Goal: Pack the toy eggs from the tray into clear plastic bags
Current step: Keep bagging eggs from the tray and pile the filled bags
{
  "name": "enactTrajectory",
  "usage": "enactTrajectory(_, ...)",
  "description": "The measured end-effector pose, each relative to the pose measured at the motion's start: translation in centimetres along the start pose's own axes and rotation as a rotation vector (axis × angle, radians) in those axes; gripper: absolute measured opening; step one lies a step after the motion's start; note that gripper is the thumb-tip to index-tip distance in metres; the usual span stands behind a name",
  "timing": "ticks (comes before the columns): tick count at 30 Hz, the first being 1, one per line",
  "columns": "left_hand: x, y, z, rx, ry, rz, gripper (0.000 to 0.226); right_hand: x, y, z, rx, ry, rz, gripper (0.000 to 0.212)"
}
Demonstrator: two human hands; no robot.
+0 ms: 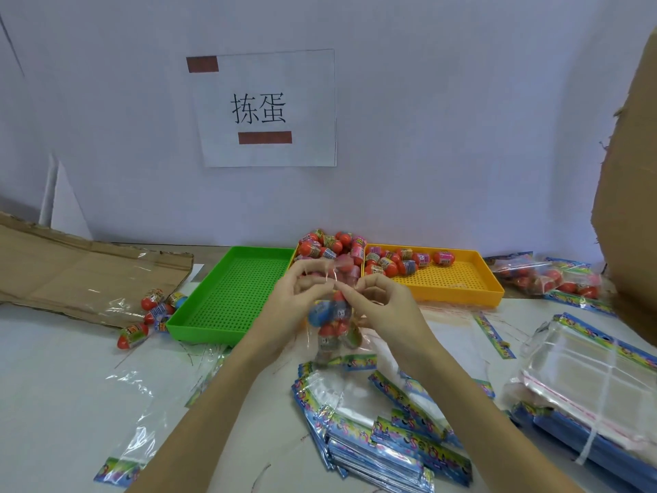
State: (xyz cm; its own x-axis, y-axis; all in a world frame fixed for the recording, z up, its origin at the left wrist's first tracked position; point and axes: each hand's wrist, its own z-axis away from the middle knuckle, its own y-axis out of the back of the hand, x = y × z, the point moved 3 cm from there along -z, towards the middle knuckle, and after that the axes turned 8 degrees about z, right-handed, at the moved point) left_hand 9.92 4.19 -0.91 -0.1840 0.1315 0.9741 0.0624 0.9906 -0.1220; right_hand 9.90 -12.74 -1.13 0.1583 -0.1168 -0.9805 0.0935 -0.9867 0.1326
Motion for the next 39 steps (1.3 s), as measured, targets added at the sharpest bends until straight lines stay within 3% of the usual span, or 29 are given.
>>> enactTrajectory(2, 0.1, 0.6, -0.2, 0.033, 0.019, 0.059, 0.018, 0.1, 0.2, 0.0, 0.008, -0.025, 0.005, 0.014)
enactTrajectory(9, 0.5, 1.0, -0.2, 0.108, 0.087, 0.288, 0.029, 0.5, 0.4, 0.0, 0.038, -0.099, -0.086, 0.012)
enactTrajectory(16, 0.4, 1.4, 0.0, 0.138, 0.113, 0.187, 0.012, 0.5, 0.4, 0.0, 0.047, -0.08, -0.09, 0.018)
enactTrajectory(25, 0.5, 1.2, -0.1, 0.144, 0.064, 0.116, 0.018, 0.2, -0.1, 0.1, 0.149, 0.127, 0.103, 0.01)
enactTrajectory(32, 0.7, 2.4, -0.3, -0.011, 0.244, 0.273, 0.026, 1.0, 0.3, -0.2, 0.217, 0.012, 0.083, 0.013)
enactTrajectory(39, 0.3, 2.1, -0.3, 0.023, 0.249, 0.313, 0.035, 0.8, 1.1, -0.3, 0.268, -0.023, 0.086, 0.011)
